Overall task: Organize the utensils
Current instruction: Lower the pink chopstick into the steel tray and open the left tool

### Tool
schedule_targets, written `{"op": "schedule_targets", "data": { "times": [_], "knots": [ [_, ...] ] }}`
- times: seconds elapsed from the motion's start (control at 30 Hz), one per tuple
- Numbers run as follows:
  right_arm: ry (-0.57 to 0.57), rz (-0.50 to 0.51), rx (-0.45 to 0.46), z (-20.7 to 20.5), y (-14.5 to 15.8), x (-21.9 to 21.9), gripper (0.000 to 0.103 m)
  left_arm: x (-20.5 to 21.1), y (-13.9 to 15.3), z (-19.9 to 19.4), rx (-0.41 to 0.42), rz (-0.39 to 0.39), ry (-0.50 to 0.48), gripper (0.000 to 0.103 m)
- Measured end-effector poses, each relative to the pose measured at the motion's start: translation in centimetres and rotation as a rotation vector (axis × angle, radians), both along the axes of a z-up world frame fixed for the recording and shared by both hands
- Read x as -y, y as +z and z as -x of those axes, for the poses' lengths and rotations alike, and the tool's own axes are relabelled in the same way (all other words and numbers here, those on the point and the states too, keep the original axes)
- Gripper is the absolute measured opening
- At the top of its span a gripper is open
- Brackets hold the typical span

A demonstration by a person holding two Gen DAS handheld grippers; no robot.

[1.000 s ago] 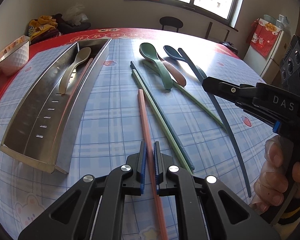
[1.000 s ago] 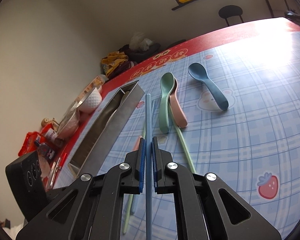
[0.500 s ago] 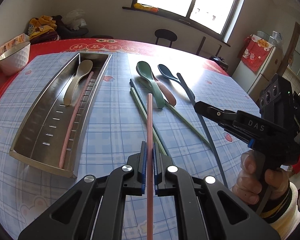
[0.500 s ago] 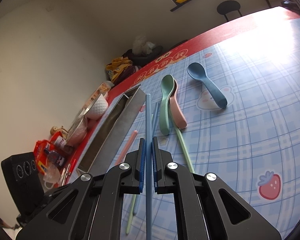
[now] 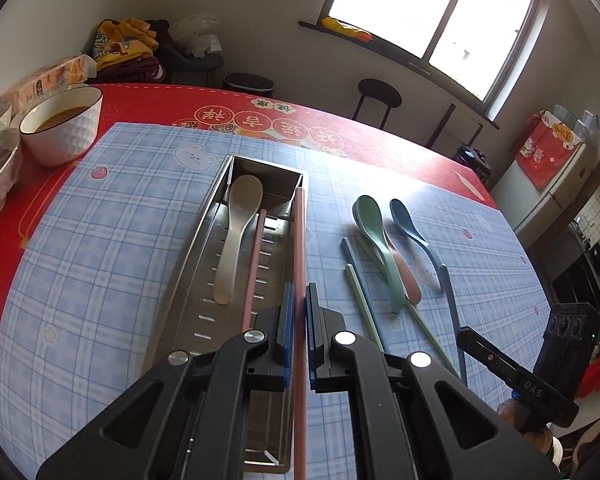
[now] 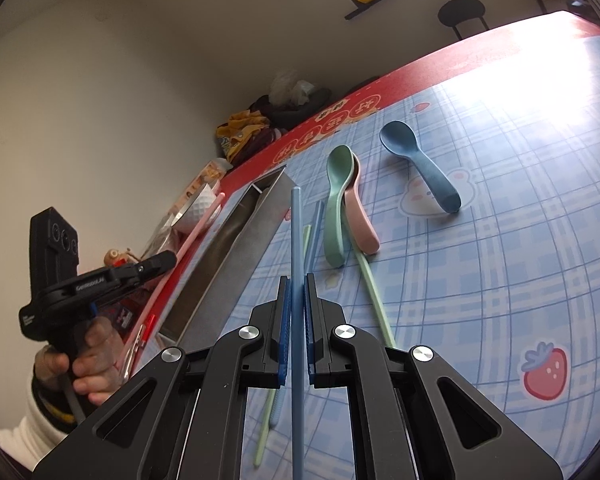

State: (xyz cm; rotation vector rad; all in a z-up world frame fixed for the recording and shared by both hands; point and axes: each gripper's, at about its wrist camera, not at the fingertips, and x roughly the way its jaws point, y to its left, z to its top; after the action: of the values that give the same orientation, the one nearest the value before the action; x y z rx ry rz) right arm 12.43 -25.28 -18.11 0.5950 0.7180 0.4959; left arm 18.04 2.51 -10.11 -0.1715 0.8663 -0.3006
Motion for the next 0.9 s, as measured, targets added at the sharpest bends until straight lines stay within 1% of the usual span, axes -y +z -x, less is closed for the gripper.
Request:
{"op": "schedule_targets", "data": {
  "times": [0.07, 0.23, 0.33, 0.5, 0.73, 0.83, 0.9],
  "knots": [
    [0.000, 0.001, -0.001, 0.0, 0.0, 0.0, 0.006, 0.2, -0.3, -1.6, -0.014, -0.024, 0.000, 0.006],
    [0.002, -0.005, -0.006, -0.1, -0.1, 0.0, 0.006, 0.9, -2.1, -4.7, -0.085, -0.061, -0.006, 0.006],
    [0.004, -0.008, -0.009, -0.1, -0.2, 0.0, 0.006, 1.3, -3.2, -5.6, -0.116, -0.092, -0.007, 0.006],
    [0.007, -0.015, -0.015, -0.2, -0.4, 0.0, 0.006, 1.2, -4.7, -6.8, -0.172, -0.111, 0.001, 0.006],
    [0.008, -0.016, -0.016, -0.3, -0.4, -0.1, 0.006, 1.4, -5.0, -7.2, -0.184, -0.131, -0.013, 0.006],
    [0.007, -0.018, -0.018, -0.3, -0.5, -0.1, 0.007, 1.6, -4.6, -6.9, -0.171, -0.124, -0.032, 0.006],
    [0.007, -0.018, -0.017, -0.3, -0.5, -0.1, 0.006, 1.8, -4.2, -6.6, -0.157, -0.133, -0.047, 0.006]
  ]
}}
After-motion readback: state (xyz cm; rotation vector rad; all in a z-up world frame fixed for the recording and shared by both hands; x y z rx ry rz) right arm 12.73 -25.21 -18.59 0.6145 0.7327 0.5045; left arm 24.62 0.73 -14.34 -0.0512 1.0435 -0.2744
